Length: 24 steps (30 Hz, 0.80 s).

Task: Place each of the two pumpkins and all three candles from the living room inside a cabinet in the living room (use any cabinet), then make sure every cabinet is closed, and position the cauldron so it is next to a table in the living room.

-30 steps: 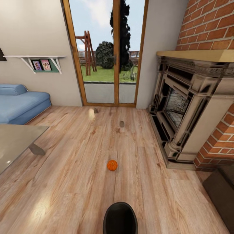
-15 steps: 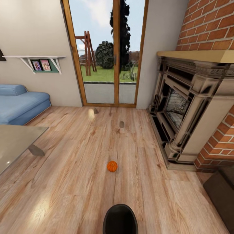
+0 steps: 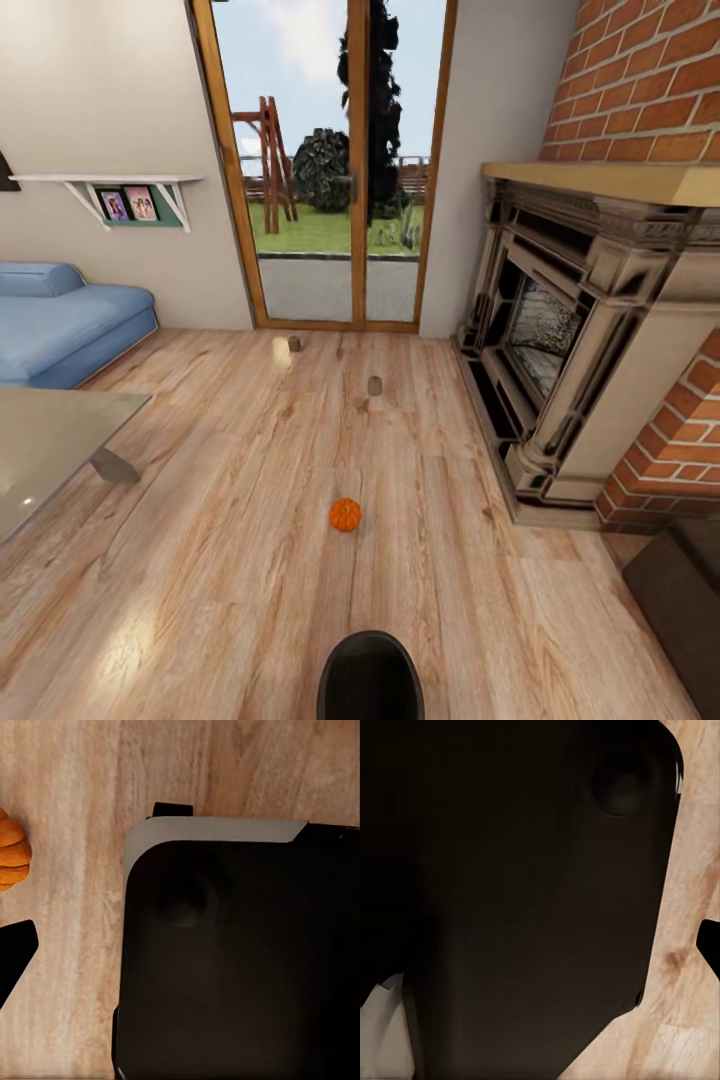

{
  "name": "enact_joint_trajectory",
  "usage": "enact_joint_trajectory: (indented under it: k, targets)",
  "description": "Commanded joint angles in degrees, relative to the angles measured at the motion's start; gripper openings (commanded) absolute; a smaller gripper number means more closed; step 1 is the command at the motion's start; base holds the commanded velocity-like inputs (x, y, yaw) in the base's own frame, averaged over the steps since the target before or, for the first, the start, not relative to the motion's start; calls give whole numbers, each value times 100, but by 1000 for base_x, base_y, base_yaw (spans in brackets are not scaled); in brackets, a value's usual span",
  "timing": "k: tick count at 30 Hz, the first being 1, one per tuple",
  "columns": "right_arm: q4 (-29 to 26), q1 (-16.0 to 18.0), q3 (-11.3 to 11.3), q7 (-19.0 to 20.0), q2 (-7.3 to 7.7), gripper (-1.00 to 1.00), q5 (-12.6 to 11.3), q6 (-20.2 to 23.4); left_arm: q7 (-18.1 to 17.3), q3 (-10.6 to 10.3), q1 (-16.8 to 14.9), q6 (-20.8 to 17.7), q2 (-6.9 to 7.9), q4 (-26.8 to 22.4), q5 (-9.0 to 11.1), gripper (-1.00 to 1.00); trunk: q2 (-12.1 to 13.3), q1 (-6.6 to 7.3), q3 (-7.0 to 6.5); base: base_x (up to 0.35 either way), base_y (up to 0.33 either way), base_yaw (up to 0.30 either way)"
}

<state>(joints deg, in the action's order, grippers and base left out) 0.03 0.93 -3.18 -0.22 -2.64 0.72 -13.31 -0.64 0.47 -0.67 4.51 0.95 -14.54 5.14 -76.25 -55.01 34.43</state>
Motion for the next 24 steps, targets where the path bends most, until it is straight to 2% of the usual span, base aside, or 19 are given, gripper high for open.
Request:
enact_joint_trajectory:
  k: [1,7,11,14,20,21,22,24]
  targets:
    - [6,3,-24,-3,0,100,7,-19,-7,3,-3,-8,-3,-6,55,100,39,23,-14,0,0,0]
    - [6,3,-31,-4,0,100,14,-12,1,1,-11,-174,-5,-232,84,100,280,155,-122,0,0,0]
    - [6,5,-36,-5,0,100,22,-7,-4,1,-8,-867,7,-626,84,100,440,243,-193,0,0,0]
    - [6,4,-39,-5,0,100,24,-8,-6,9,-5,-1174,16,-963,87,100,561,309,-247,0,0,0]
    - [-44,19,-30,-23,-14,100,14,52,-13,17,-4,-2445,10,-2015,84,100,801,440,-355,0,0,0]
    - [-245,52,-28,-31,-20,100,7,172,-14,20,-4,-2794,4,-2429,84,100,841,462,-373,0,0,0]
    - [-365,60,-27,-33,-21,100,5,243,-15,21,-4,-2909,0,-2573,84,100,881,484,-391,0,0,0]
    - [-1071,78,-26,-37,-24,100,1,771,-15,21,-4,-3418,-18,-3124,89,100,962,528,-427,0,0,0]
